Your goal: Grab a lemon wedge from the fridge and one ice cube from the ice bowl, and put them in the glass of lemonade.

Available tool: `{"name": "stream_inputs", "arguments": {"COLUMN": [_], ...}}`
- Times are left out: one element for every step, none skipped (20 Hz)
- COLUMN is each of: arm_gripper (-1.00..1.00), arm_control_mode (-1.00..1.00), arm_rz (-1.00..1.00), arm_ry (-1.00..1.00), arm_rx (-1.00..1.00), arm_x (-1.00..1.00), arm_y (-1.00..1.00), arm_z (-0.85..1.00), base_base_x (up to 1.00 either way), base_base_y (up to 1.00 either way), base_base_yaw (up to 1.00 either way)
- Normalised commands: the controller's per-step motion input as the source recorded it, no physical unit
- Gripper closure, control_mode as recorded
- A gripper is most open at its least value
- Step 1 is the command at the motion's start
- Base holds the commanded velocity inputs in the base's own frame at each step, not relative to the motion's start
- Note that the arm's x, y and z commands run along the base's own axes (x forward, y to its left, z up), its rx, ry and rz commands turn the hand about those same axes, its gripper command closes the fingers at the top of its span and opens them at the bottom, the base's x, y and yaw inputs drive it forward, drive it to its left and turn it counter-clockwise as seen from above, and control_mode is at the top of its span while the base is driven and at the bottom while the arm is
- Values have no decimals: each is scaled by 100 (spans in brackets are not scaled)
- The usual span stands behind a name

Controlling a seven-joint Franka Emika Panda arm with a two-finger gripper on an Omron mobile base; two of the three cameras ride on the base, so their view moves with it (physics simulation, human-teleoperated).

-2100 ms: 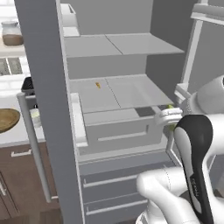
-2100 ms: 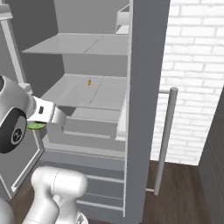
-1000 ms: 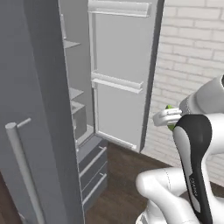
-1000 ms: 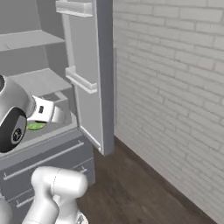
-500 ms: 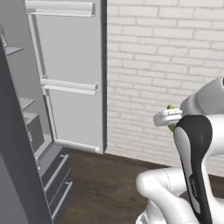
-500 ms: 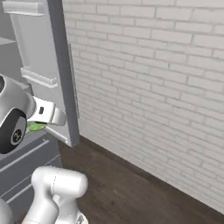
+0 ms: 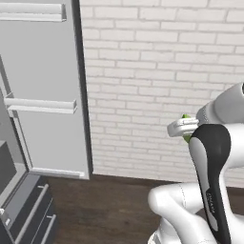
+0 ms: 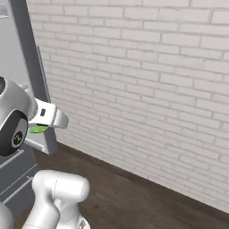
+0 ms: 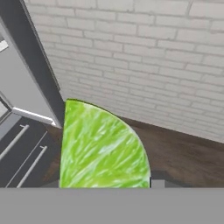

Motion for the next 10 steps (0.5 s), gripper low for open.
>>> {"name": "stream_inputs", "arguments": {"arm_gripper": [100,100,100,100,100,100,100,100,100,100], "arm_control_mode": [100,100,100,100,100,100,100,100,100,100], "arm_rz": [0,0,0,0,0,0,0,0,0,0], "arm_ry": [0,0,0,0,0,0,0,0,0,0], "arm_rx": [0,0,0,0,0,0,0,0,0,0], "arm_x": [0,0,0,0,0,0,0,0,0,0], "arm_y": [0,0,0,0,0,0,0,0,0,0], "arm_z": [0,0,0,0,0,0,0,0,0,0], "base_base_x": [-100,-100,-100,-100,-100,-100,-100,-100,-100,-79], "base_base_y": [0,0,0,0,0,-4,-6,-2,0,0], "base_base_yaw": [-3,-1,-1,-3,-7,-12,-23,-35,-51,-59]}}
